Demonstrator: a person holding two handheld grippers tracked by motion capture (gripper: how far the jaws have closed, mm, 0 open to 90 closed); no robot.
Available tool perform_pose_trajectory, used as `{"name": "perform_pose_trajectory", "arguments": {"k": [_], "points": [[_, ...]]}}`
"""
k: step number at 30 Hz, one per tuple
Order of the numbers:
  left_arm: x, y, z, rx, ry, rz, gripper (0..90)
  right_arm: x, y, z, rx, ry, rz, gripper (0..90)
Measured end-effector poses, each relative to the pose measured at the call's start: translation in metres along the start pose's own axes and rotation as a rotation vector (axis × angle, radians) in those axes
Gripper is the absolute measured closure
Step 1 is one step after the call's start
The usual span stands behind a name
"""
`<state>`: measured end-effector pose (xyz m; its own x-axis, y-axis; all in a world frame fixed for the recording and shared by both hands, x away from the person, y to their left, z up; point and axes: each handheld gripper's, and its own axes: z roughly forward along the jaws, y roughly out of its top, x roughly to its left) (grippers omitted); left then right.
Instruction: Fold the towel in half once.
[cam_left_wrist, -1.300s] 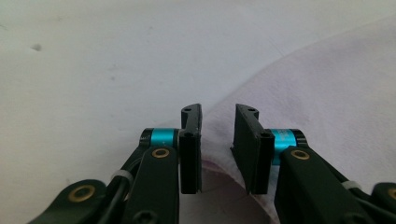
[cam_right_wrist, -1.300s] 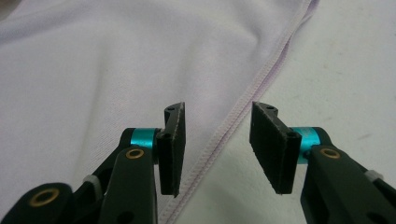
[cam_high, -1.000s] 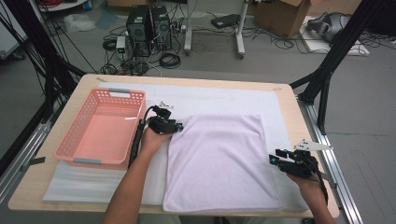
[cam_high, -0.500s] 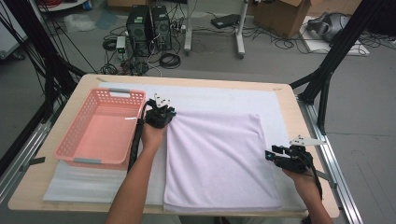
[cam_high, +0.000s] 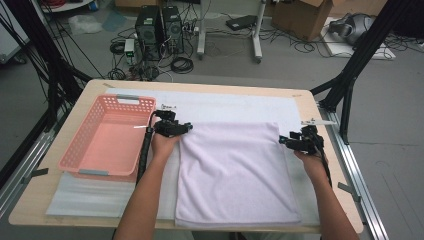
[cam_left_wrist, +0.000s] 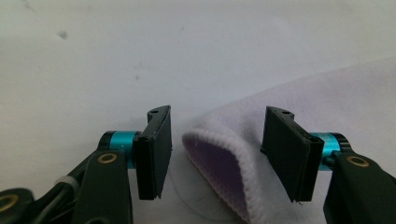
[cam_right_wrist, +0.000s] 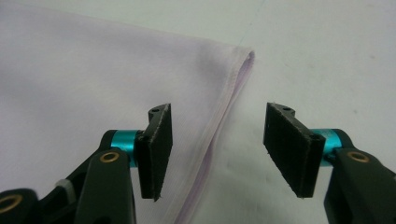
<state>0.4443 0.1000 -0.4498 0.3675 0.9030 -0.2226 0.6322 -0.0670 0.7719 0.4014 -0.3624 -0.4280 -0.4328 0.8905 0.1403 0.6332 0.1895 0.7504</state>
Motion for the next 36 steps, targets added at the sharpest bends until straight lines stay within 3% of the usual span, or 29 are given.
{"name": "perform_pose_trajectory", "arguments": {"k": [3,4,5,6,7,8,10,11,12,14,15,16,18,20,21,22,24,25,27,28,30,33,36], "points": [[-0.004,0.000,0.001,0.004,0.031,0.040,46.7,-0.004,0.012,0.021,0.020,0.004,0.032,37.9],[-0.004,-0.001,0.000,0.008,0.043,0.070,52.7,-0.003,0.016,0.027,0.027,-0.007,0.029,37.7],[-0.004,-0.001,0.000,0.008,0.043,0.070,61.6,-0.003,0.020,0.034,0.044,-0.017,0.026,36.4],[-0.004,-0.001,0.000,0.010,0.001,0.073,69.5,-0.002,0.022,0.041,0.059,-0.028,0.021,36.4],[-0.006,-0.002,0.001,0.011,-0.005,0.087,78.9,-0.001,0.024,0.048,0.075,-0.033,0.023,35.6],[-0.008,-0.002,0.002,0.007,-0.003,0.098,81.0,0.002,0.026,0.053,0.084,-0.055,0.013,37.0],[-0.007,-0.001,0.002,0.003,-0.006,0.066,83.9,0.009,0.028,0.057,0.087,-0.119,-0.027,46.1],[-0.006,0.000,0.001,-0.007,-0.003,0.064,84.6,0.011,0.028,0.057,0.080,-0.114,-0.028,60.6],[-0.007,0.001,-0.001,-0.035,0.008,0.076,85.0,0.012,0.028,0.057,0.074,-0.053,-0.029,84.2],[-0.009,0.008,-0.008,-0.134,0.018,0.089,85.3,0.019,0.030,0.058,0.080,-0.065,-0.077,85.0],[-0.010,0.011,-0.011,-0.192,0.018,0.092,85.3,0.018,0.030,0.057,0.078,-0.057,-0.074,85.4],[-0.010,0.013,-0.014,-0.232,0.025,0.100,85.2,0.014,0.031,0.054,0.049,-0.047,-0.051,85.6],[-0.010,0.020,-0.018,-0.236,0.037,0.127,85.2,0.007,0.034,0.044,-0.049,-0.032,0.005,85.7],[-0.012,0.030,-0.023,-0.294,0.042,0.148,85.2,0.009,0.040,0.035,-0.142,-0.040,-0.032,85.7],[-0.014,0.034,-0.025,-0.325,0.043,0.140,85.1,0.011,0.043,0.030,-0.186,-0.054,-0.059,85.8],[-0.014,0.037,-0.026,-0.331,0.047,0.140,84.9,0.013,0.045,0.027,-0.220,-0.074,-0.077,85.7],[-0.015,0.040,-0.022,-0.306,0.046,0.123,78.4,0.014,0.047,0.025,-0.263,-0.111,-0.060,84.9],[-0.014,0.039,-0.020,-0.285,0.046,0.098,65.4,0.014,0.047,0.026,-0.280,-0.128,-0.050,80.8],[-0.010,0.035,-0.016,-0.205,0.042,0.052,48.3,0.011,0.046,0.029,-0.260,-0.146,0.001,53.3],[-0.009,0.032,-0.014,-0.170,0.037,0.041,42.9,0.010,0.045,0.031,-0.232,-0.150,0.024,49.3],[-0.007,0.024,-0.014,-0.153,0.040,0.032,42.1,0.008,0.043,0.030,-0.197,-0.147,0.016,49.5],[-0.004,0.018,-0.013,-0.059,0.030,0.016,39.2,0.007,0.040,0.025,-0.191,-0.129,0.016,49.5],[-0.006,0.010,-0.019,-0.075,0.043,0.026,47.4,0.008,0.039,0.021,-0.174,-0.121,0.006,49.6]]}}
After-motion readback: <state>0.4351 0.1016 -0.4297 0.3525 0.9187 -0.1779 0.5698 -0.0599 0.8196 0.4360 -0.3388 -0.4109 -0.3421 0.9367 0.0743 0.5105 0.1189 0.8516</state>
